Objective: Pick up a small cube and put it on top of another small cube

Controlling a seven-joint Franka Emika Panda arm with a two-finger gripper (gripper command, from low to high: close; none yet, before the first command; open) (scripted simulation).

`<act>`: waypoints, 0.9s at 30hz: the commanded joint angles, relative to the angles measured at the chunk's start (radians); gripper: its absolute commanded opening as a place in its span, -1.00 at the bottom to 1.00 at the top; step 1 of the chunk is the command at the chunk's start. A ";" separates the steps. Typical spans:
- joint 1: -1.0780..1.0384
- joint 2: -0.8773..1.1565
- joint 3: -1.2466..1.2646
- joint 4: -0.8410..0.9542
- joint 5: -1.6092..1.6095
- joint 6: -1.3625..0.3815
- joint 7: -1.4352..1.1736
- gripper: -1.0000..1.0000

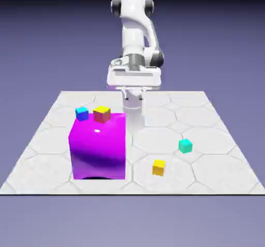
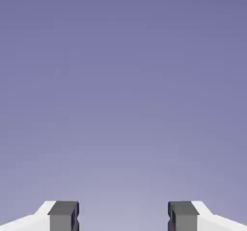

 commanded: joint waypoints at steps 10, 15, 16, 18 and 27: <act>0.248 0.362 0.215 0.131 -0.315 -0.382 -0.118 0.00; 0.371 0.544 0.323 0.197 -0.473 -0.573 -0.177 0.00; 0.396 0.580 0.344 0.210 -0.505 -0.611 -0.189 0.00; 0.446 0.652 0.387 0.236 -0.568 -0.688 -0.213 0.00; 0.537 0.916 0.364 0.281 -0.845 -0.720 -0.135 0.00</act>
